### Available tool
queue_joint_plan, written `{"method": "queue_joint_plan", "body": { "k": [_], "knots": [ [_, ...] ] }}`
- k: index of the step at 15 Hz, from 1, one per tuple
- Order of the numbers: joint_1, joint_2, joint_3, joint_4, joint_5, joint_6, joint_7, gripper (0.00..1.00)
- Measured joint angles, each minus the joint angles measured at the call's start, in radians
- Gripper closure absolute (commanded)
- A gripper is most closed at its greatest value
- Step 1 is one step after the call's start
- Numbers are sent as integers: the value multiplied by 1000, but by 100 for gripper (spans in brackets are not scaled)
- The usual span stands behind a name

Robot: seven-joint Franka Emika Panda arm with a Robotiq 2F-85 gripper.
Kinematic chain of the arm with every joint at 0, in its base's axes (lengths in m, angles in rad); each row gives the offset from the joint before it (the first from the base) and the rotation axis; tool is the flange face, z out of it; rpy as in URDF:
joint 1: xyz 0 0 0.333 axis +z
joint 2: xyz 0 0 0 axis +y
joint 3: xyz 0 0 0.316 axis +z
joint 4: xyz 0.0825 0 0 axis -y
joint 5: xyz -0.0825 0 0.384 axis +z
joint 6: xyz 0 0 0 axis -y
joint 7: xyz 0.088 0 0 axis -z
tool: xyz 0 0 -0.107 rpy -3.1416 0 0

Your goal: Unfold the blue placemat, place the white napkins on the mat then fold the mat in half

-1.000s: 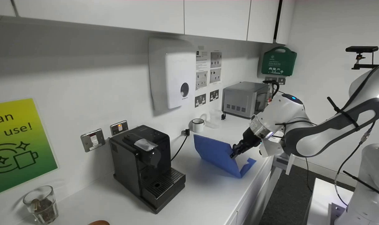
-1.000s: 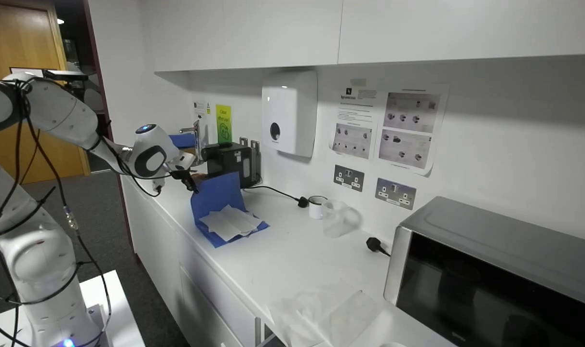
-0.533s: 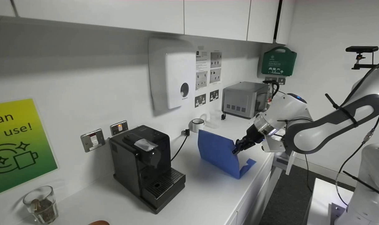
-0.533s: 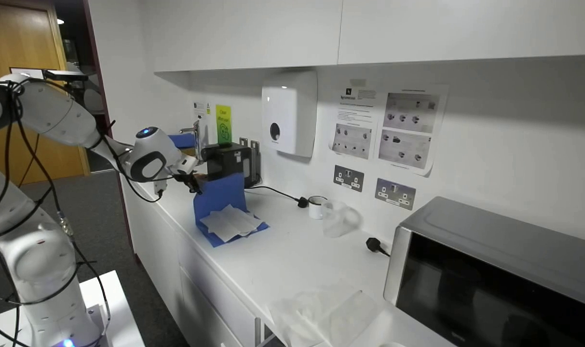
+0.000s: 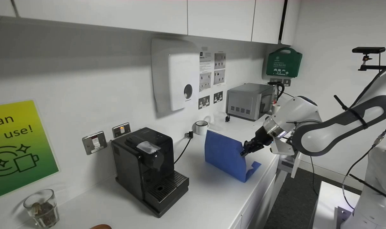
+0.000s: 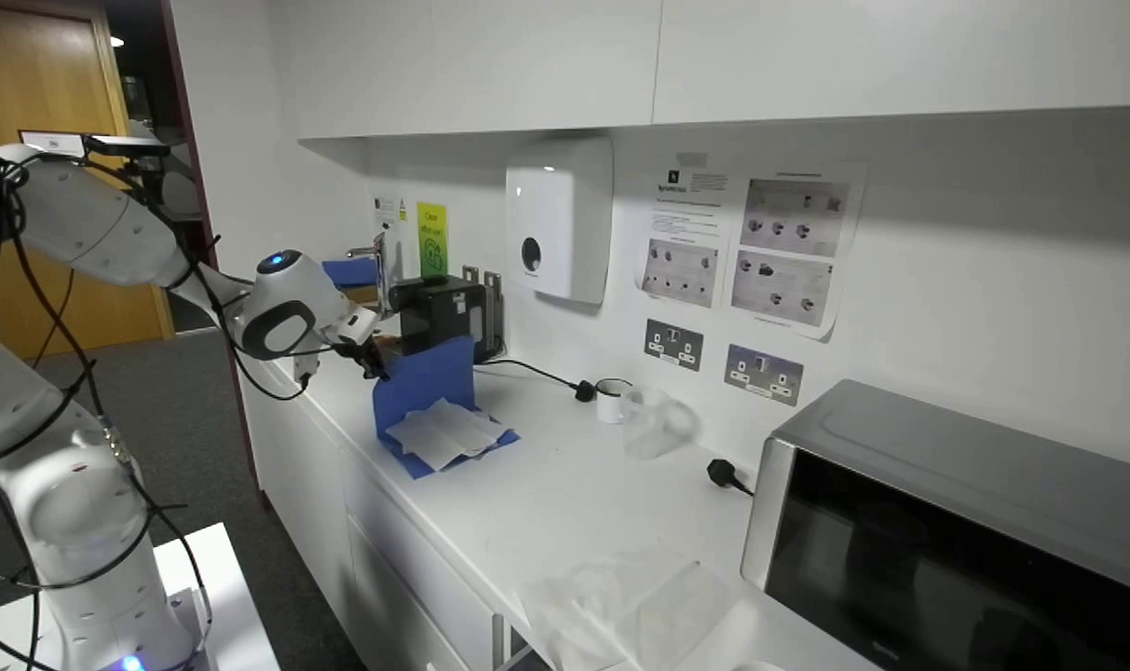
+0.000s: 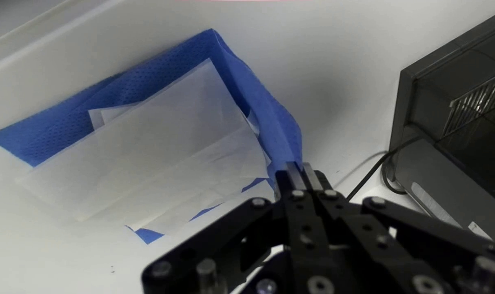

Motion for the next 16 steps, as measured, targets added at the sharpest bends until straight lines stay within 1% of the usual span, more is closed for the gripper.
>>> {"method": "queue_joint_plan", "body": {
  "k": [16],
  "knots": [
    [-6, -2, -73, -9, 13, 13, -3, 100]
  ]
}}
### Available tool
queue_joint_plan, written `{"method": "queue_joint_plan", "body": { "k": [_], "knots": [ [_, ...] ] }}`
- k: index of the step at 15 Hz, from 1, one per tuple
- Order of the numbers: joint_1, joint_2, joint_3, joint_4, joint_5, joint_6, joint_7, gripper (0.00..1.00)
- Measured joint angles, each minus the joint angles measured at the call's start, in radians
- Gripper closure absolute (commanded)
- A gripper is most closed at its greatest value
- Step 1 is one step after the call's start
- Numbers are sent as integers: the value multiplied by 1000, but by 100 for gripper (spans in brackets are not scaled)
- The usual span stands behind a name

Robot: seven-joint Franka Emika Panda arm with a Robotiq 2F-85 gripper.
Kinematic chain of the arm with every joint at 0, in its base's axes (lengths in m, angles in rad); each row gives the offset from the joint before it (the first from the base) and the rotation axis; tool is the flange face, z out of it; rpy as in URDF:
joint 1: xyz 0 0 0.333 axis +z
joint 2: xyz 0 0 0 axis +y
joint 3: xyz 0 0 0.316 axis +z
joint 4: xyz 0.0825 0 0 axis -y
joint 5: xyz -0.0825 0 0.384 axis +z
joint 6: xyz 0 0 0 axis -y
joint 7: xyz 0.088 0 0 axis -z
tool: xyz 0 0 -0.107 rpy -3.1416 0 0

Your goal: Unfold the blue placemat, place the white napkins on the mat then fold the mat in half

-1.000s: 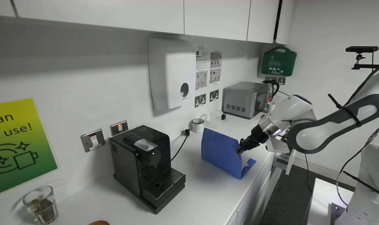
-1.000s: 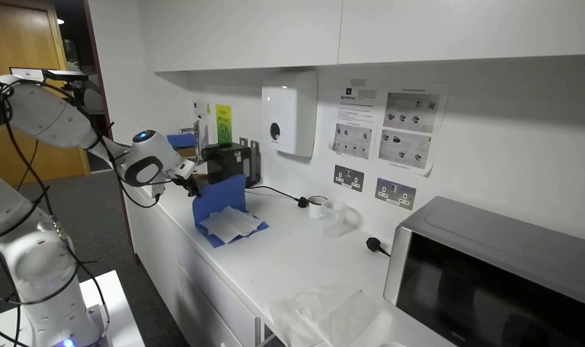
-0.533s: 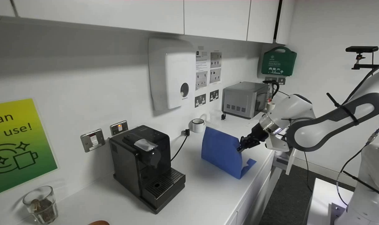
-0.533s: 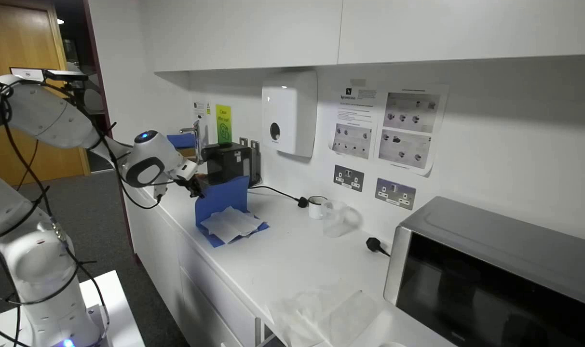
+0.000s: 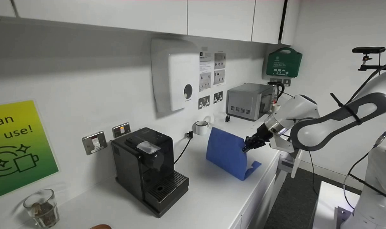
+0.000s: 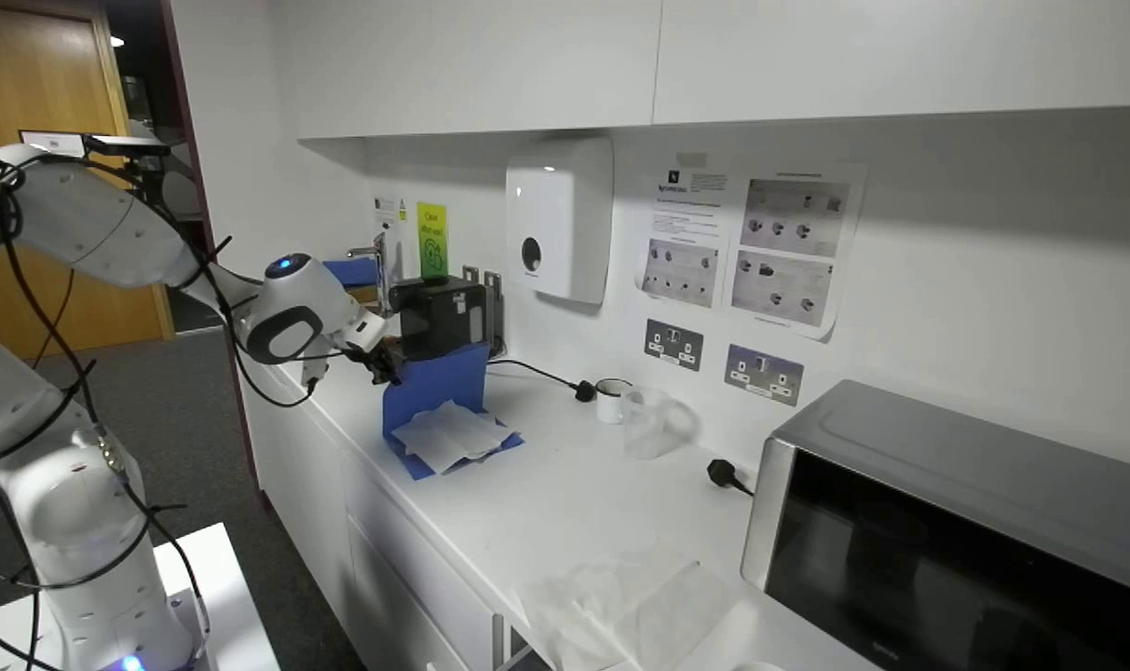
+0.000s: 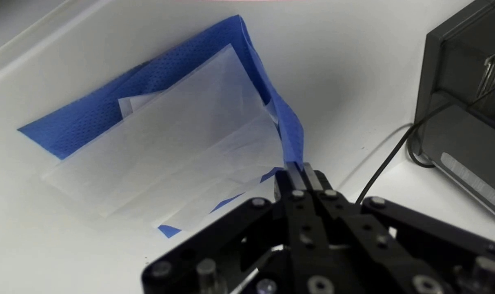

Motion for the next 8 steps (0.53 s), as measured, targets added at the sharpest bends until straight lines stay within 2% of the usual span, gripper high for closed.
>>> {"method": "queue_joint_plan", "body": {
  "k": [8],
  "knots": [
    [-1, 7, -74, 0, 1, 0, -69, 100]
  ]
}}
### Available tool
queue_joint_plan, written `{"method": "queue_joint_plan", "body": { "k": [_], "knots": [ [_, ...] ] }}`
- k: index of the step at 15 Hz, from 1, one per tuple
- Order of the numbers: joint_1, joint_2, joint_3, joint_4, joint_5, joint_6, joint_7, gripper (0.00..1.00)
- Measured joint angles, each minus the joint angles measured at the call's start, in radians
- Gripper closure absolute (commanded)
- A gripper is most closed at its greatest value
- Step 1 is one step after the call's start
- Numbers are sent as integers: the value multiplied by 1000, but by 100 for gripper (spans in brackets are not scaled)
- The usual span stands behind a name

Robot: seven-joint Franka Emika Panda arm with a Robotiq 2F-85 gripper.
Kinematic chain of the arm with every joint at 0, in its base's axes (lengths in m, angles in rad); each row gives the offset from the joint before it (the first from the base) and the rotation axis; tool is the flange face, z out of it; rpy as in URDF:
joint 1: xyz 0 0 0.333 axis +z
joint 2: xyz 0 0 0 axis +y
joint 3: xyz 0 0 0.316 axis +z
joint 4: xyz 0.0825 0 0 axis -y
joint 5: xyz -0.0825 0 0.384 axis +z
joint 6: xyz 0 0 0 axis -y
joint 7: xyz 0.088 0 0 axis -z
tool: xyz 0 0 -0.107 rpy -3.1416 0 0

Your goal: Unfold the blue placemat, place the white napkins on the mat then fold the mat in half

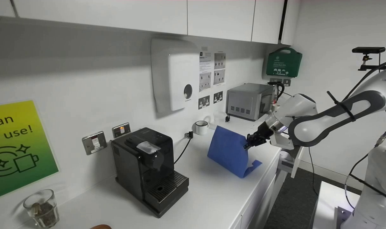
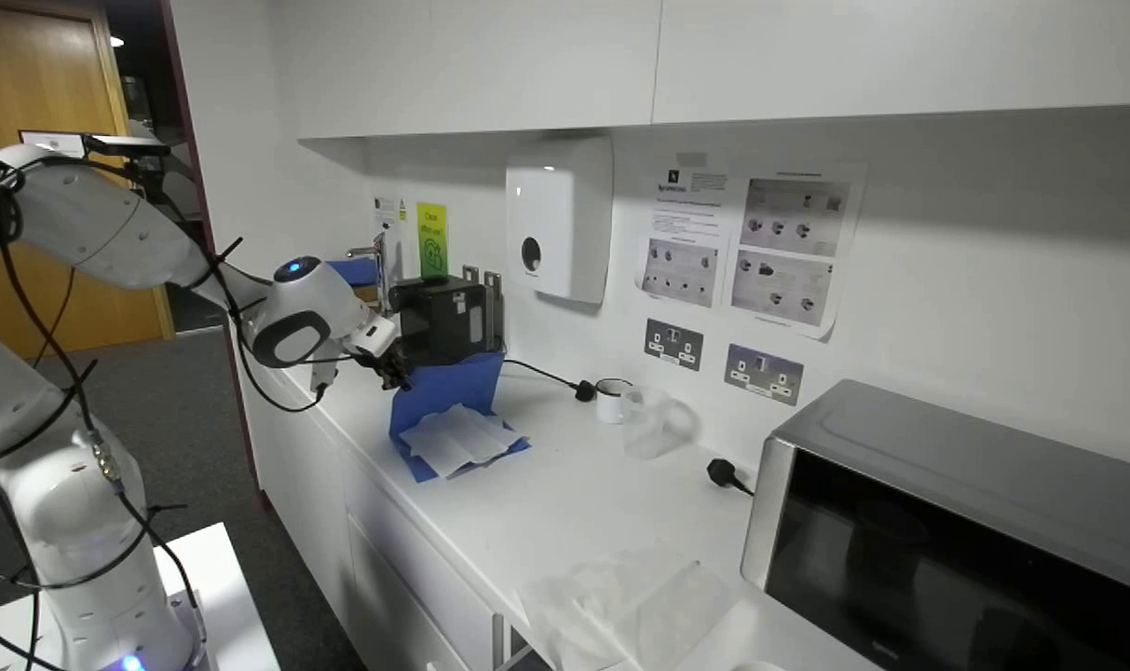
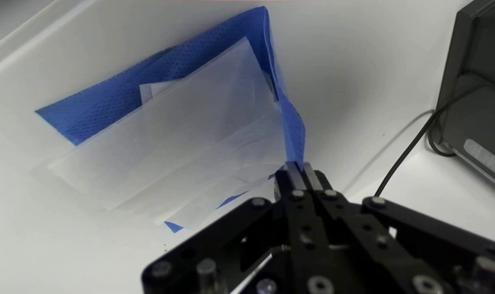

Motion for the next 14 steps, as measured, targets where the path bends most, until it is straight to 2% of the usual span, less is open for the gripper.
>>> {"method": "queue_joint_plan", "body": {
  "k": [5, 6, 7, 14],
  "knots": [
    [1, 1, -13, 0, 1, 0, -11, 100],
    [1, 1, -14, 0, 1, 0, -13, 74],
    [1, 2, -16, 0, 2, 0, -13, 73],
    [-1, 12, -17, -1, 3, 0, -13, 21]
  ]
}}
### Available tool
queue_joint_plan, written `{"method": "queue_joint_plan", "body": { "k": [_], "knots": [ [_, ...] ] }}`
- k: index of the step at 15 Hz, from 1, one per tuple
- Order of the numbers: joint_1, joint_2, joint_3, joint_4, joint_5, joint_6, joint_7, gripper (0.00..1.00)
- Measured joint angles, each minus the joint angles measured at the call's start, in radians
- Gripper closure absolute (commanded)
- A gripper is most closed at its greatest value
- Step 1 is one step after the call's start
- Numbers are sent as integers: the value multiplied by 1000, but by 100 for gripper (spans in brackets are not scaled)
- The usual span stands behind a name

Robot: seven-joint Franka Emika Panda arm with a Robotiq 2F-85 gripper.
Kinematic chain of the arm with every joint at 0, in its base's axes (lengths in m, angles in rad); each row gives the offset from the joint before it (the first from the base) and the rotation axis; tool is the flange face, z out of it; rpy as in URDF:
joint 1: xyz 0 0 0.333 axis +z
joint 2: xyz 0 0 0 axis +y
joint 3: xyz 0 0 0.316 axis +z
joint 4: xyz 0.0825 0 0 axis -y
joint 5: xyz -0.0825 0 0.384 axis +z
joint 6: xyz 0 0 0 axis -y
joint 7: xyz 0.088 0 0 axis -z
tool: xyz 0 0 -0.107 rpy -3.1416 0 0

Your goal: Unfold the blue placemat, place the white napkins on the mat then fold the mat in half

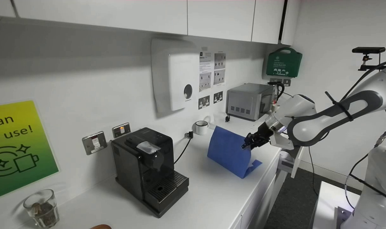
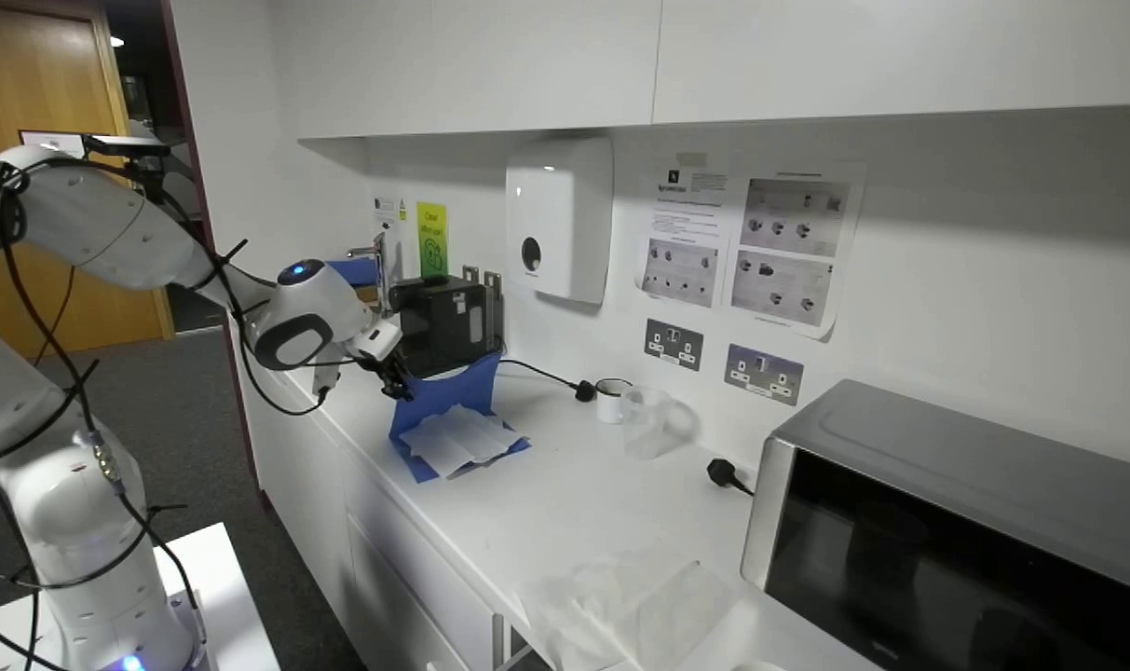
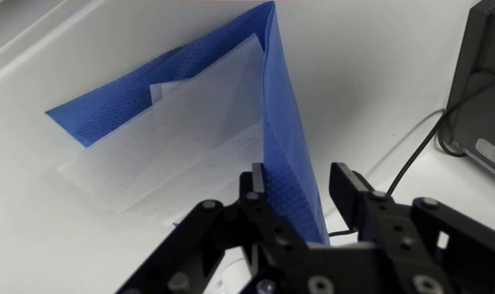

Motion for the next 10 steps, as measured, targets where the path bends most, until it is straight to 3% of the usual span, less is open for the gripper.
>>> {"method": "queue_joint_plan", "body": {
  "k": [3, 8, 10],
  "knots": [
    [-5, 9, 0, 0, 0, 0, 0, 0],
    [-30, 17, 8, 0, -1, 0, 0, 0],
    [-78, 18, 45, 0, -17, -1, 10, 0]
  ]
}}
